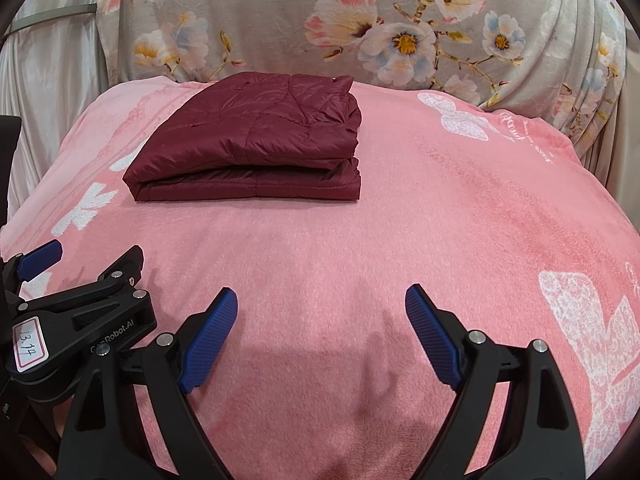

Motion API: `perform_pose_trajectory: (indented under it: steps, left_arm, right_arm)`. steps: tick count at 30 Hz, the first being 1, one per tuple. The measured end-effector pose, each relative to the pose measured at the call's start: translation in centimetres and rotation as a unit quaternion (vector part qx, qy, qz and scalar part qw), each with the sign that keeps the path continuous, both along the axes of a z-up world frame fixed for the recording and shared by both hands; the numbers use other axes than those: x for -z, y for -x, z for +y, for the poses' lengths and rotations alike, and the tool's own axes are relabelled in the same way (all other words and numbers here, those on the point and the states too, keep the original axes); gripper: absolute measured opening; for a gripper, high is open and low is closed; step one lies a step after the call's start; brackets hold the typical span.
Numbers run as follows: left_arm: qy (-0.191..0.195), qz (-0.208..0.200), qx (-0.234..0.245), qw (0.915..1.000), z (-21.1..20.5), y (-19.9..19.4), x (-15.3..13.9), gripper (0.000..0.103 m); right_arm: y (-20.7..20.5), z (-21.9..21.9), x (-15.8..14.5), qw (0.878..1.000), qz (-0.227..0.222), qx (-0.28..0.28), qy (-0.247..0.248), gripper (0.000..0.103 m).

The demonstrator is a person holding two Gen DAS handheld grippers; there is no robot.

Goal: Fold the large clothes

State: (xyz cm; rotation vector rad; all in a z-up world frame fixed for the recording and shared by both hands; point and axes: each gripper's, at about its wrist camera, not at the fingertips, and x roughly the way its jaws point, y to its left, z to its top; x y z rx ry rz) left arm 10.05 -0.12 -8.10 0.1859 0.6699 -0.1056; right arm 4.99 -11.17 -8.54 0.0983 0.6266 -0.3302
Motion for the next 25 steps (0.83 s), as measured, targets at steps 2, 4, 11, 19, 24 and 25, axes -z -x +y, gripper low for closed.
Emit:
perform_pose_trajectory:
  steps: [2, 4, 11, 19, 24, 25]
  left_arm:
    - [0.0, 0.0, 0.0, 1.0, -0.01, 0.0, 0.02, 0.09]
    - [-0.001, 0.0, 0.0, 1.0, -0.03, 0.04, 0.04, 0.09]
    - [-0.002, -0.002, 0.0, 1.0, -0.06, 0.1, 0.06, 0.089]
    - [-0.004, -0.01, -0.001, 0.9999, 0.12, 0.0, -0.19, 0.085]
    - [-0.002, -0.009, 0.004, 0.9999, 0.22, -0.37, -0.41, 0.08]
    - [-0.002, -0.01, 0.004, 0.9999, 0.05, -0.08, -0.28, 0.08]
  right_arm:
    - [-0.01, -0.03, 0.03, 1.0, 0.0, 0.0, 0.0, 0.083]
    - [-0.01, -0.01, 0.01, 1.0, 0.0, 0.0, 0.0, 0.083]
    - [-0.02, -0.02, 0.04, 1.0, 0.0, 0.0, 0.0, 0.083]
    - [-0.05, 0.02, 0.03, 1.0, 0.001, -0.001, 0.001, 0.083]
    - [-0.05, 0.0, 0.12, 1.0, 0.001, -0.001, 0.005, 0.083]
    - [-0.08, -0.03, 0.16, 1.0, 0.001, -0.002, 0.005, 0.083]
